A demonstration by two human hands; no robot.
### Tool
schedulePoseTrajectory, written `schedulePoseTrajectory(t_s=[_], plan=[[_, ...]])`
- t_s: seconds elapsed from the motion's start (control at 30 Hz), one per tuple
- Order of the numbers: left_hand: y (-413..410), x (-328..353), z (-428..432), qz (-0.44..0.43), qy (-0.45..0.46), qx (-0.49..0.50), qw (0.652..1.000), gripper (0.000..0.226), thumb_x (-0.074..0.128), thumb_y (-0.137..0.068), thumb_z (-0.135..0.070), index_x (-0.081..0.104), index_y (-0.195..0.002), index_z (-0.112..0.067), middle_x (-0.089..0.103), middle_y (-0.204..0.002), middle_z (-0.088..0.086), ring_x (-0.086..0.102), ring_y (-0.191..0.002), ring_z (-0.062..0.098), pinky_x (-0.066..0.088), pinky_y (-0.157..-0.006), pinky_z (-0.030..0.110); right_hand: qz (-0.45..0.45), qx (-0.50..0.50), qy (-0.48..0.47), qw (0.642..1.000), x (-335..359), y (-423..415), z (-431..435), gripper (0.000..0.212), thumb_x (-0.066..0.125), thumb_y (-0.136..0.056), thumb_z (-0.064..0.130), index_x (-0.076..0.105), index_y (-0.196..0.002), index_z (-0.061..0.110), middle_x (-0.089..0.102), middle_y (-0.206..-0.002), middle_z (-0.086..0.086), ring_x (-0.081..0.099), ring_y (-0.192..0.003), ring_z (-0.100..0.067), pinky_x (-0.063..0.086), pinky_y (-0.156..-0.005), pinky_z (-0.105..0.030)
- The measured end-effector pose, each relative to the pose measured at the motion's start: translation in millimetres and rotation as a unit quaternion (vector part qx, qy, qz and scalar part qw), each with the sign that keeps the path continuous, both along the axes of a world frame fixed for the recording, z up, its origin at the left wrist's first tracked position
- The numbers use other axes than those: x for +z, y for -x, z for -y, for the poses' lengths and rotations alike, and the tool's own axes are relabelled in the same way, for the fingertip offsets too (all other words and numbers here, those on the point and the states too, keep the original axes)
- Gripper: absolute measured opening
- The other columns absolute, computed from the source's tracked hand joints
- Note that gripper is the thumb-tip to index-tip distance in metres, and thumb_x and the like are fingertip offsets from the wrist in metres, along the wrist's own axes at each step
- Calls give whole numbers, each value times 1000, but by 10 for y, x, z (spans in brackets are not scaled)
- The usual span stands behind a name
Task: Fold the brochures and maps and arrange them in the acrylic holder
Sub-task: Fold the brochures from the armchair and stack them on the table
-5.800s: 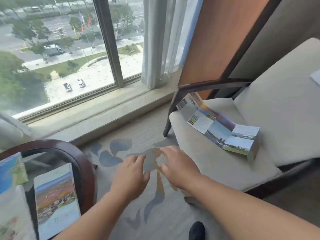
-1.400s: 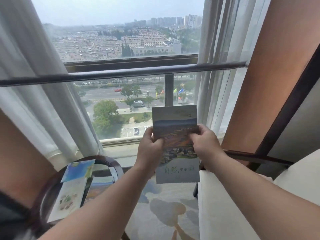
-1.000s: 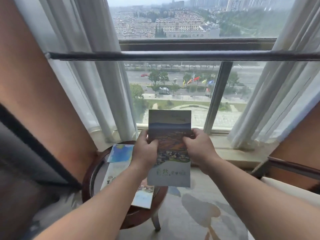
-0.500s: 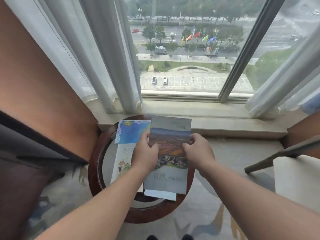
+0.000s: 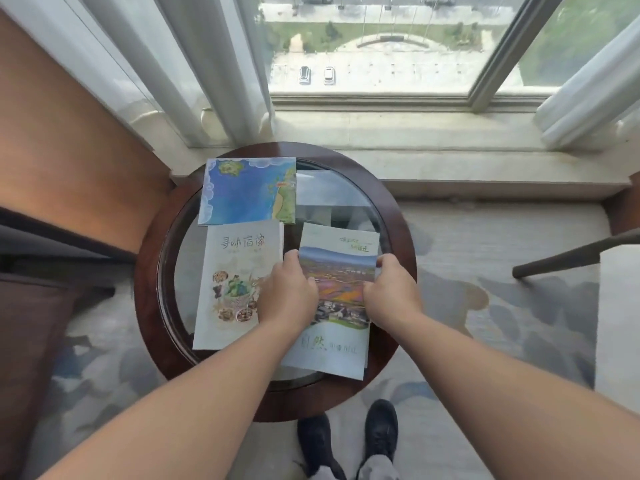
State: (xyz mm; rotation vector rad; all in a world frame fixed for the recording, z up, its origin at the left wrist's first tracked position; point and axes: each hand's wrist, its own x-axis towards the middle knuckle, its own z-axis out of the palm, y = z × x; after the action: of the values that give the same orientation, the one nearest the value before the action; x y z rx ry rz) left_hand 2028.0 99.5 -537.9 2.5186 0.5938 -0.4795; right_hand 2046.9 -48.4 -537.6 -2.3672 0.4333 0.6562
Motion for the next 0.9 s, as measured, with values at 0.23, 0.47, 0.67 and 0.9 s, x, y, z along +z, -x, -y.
schedulePoseTrajectory(t_s=[0.23,0.47,0.67,0.9], plan=[[-135,-204,77,4,-49,-14,999,22,46,-96,-20,46,-118,-16,51,-109,6,54,-89,26,43,-65,37,15,32,26,999,-180,-158,19,39,54,-92,7,47,-128,17,61,-108,-3,56,-84,-23,44,-66,-33],[-100,-332,96,46,-115,-62,990,59,50,-92,-19,24,-146,-18,39,-120,7,43,-101,24,38,-71,33,49,192,101,975,-172,-227,84,86,70,-84,20,17,-152,24,30,-142,-4,40,-118,-27,43,-94,-38],[-227,-492,352,78,-84,-171,979,69,41,-93,-46,16,-152,-21,9,-159,14,2,-147,30,4,-118,45,38,389,162,906,-193,-432,164,92,64,-90,34,3,-157,17,-5,-166,-1,-2,-152,-21,15,-122,-40],[-97,-770,448,38,-148,-215,965,76,0,-89,-61,-14,-152,-21,-23,-159,14,-27,-145,28,-21,-115,47,30,412,178,893,-270,-383,182,97,62,-90,24,-8,-156,12,-14,-165,-5,-7,-152,-19,6,-122,-40]])
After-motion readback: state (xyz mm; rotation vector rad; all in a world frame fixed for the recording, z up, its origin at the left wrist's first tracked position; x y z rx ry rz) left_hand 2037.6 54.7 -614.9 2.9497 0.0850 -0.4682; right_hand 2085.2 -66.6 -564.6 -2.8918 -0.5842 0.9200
